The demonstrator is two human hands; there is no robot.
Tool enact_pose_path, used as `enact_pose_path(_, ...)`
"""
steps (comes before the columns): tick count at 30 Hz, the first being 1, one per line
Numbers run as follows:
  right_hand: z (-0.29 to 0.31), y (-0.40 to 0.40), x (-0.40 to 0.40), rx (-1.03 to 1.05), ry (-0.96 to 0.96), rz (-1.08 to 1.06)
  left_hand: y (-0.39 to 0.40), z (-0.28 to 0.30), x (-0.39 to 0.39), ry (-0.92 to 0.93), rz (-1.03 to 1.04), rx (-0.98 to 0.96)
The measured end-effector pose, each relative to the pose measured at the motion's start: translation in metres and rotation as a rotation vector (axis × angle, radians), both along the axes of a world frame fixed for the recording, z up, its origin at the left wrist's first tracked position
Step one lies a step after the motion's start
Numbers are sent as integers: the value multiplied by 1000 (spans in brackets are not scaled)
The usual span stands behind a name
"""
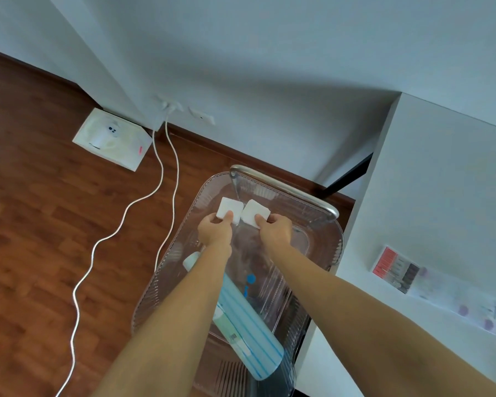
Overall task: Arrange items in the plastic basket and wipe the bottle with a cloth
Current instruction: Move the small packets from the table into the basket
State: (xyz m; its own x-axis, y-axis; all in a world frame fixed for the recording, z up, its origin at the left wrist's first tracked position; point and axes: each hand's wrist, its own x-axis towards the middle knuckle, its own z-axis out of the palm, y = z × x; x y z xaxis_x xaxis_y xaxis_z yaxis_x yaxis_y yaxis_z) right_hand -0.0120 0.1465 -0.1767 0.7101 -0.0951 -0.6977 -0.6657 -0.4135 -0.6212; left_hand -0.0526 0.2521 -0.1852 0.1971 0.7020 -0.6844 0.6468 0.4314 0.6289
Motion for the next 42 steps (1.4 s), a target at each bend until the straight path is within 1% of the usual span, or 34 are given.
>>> enact_pose_path(5, -3, 3, 1, -12, 15, -22, -4, 0, 7, 9, 39, 1)
enact_pose_path(9, -3, 6, 6, -47, -6, 10, -5, 2, 12, 4, 40, 17)
enact_pose_path(13, -1, 8, 10, -74, -41, 64, -2, 3, 12, -9, 66, -62)
enact_pose_path(18, 2, 7, 16, -66, -35, 122, -1, 10, 10, -27, 79, -134)
enact_pose_path(23, 15, -1, 15, -45, -30, 156, -2, 26, 5, -8, 6, -120)
enact_pose_path(26, 28, -9, 10, -40, -7, 161, -7, 42, 2, -5, -18, -78)
enact_pose_path(29, 48, -21, 0, -38, -47, 167, -16, 61, -1, 3, -66, -3)
enact_pose_path(34, 88, -57, -25, 23, -101, 297, -44, 94, -7, -71, -155, 108)
enact_pose_path(37, 108, -90, -36, 64, -82, 365, -71, 114, -15, -115, -261, 208)
enact_pose_path(39, 121, -118, -40, 101, -64, 424, -93, 128, -20, -140, -368, 307)
enact_pose_path(42, 137, -165, -42, 127, -87, 436, -130, 142, -23, -244, -535, 430)
